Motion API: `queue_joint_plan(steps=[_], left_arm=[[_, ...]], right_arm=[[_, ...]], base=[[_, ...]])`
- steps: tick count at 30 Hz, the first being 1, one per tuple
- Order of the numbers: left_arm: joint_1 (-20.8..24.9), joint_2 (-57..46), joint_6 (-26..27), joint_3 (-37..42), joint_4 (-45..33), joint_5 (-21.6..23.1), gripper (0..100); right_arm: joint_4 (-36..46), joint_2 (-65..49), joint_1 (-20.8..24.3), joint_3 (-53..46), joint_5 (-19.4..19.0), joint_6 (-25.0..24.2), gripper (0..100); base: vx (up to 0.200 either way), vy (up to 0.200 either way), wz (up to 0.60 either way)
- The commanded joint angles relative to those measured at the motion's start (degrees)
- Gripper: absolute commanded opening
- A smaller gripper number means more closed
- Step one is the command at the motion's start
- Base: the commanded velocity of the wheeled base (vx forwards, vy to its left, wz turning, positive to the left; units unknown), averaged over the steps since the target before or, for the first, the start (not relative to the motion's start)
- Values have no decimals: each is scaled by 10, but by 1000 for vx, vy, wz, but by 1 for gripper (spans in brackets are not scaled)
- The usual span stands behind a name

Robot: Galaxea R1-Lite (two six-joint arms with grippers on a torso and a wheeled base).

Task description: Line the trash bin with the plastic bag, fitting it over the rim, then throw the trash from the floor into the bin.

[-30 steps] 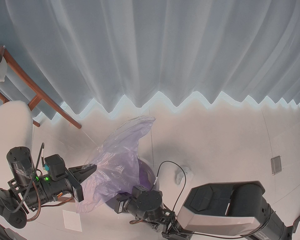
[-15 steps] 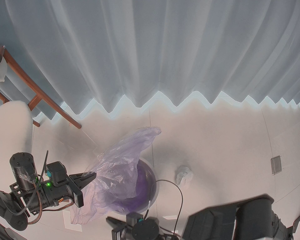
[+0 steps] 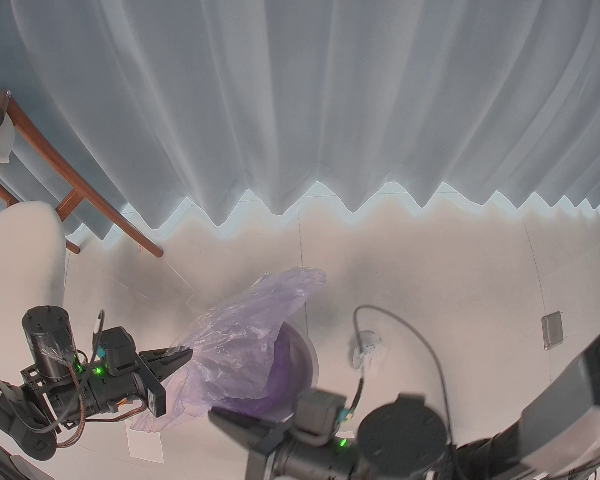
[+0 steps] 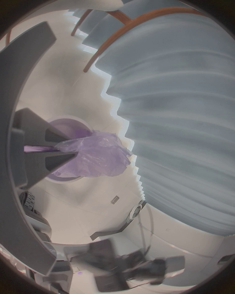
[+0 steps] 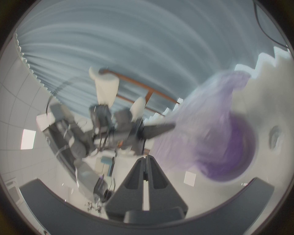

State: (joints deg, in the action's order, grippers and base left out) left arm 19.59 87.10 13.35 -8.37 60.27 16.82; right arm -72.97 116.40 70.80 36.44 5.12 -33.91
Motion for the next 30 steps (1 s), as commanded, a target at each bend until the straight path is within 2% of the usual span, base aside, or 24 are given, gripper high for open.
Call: queue_joint_plan(steps=[1,2,3,5,8,11,12,14,17,18,22,26,30], left_arm=[[-5,18,75,15,0,55,0],[-4,29,92,20,0,66,0],[-3,29,92,20,0,66,0],[2,32,113,20,2,78,0],[19,32,132,25,20,95,0],[21,32,151,41,48,120,0],[21,32,151,41,48,120,0],[25,27,182,61,59,142,0],[38,26,188,67,60,145,0],[38,26,188,68,62,146,0],[43,25,189,69,60,146,0],[90,18,190,84,49,147,0],[100,5,190,84,42,147,0]], right_arm=[[67,-165,-196,-1,-4,-6,0],[75,-179,-213,-18,-4,-22,0],[76,-180,-213,-21,-4,-24,0],[93,-202,-218,-49,-4,-57,0],[118,-223,-243,-72,-3,-70,0],[153,-251,-276,-96,-4,-59,0],[153,-251,-276,-96,-4,-59,0],[184,-271,-286,-88,-4,-17,0],[214,-271,-283,-90,7,-8,0],[227,-269,-279,-86,18,-7,100],[236,-263,-262,-71,25,-21,100],[240,-240,-236,-77,26,-52,100],[231,-187,-232,-93,26,-68,100]], base=[[0,0,0],[0,0,0],[0,0,0],[0,0,0],[0,0,0],[0,0,0],[0,0,0],[0,0,0],[0,0,0],[0,0,0],[0,0,0],[0,0,0],[0,0,0]])
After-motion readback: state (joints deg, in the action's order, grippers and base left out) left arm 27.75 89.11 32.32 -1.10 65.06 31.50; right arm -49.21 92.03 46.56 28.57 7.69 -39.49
